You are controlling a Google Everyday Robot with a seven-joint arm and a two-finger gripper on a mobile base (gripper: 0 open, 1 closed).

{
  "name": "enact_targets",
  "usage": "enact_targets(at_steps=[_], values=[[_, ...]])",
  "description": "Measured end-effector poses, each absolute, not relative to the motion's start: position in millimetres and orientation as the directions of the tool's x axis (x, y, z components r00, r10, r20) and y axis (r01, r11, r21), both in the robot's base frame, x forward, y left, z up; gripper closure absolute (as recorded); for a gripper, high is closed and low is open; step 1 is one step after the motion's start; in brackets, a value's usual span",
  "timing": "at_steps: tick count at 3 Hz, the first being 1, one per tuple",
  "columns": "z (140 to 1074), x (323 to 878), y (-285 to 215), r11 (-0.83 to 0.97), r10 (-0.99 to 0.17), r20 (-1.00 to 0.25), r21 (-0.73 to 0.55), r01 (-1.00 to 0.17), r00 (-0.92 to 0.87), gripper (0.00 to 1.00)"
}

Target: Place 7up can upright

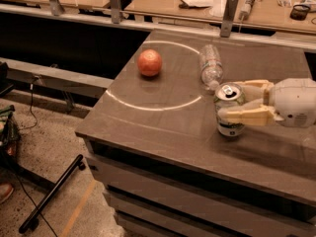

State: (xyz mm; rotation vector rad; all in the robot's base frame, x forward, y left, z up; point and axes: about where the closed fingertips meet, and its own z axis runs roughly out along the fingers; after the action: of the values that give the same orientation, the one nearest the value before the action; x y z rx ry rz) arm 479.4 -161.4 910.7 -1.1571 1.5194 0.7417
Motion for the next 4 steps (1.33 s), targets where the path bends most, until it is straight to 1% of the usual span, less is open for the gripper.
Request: enact_targets(at_steps=[1,2,3,4], values=[[899.4,478.3,-182.6,0.437,-0.208,-0.976,-0.027,-0.899,-0.072,0.48],[895.7,478.2,-191.9,0.473,-0.146,-0.985,0.015,-0.881,-0.095,0.23],[896.4,479.6,-196.2,0.467,-0.123,-0.988,0.027,-0.884,-0.095,0.02],[905.1,481.8,-199.6,0.451,-0.116,-0.991,0.01,-0.892,-0.07,0.0]])
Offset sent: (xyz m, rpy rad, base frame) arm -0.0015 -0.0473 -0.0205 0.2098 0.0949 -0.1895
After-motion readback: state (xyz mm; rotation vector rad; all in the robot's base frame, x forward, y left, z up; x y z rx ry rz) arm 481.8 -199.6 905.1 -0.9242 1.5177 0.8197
